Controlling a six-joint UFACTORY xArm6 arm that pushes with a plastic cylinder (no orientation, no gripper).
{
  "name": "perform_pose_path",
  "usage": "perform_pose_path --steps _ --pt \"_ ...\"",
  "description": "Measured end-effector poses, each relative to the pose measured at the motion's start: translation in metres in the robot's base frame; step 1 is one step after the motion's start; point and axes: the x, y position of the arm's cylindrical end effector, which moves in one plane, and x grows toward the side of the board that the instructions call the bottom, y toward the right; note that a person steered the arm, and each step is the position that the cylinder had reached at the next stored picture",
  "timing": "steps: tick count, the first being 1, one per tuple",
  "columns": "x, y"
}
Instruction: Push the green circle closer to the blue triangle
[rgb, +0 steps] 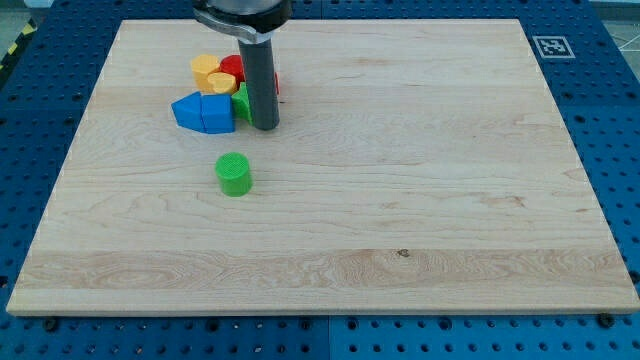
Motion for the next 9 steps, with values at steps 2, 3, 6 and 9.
perform_pose_path --steps 2,3,6,9 --pt "0.043 0.053" --pt "0.082 0.055" --pt "0.105 -0.025" --pt "0.094 -0.008"
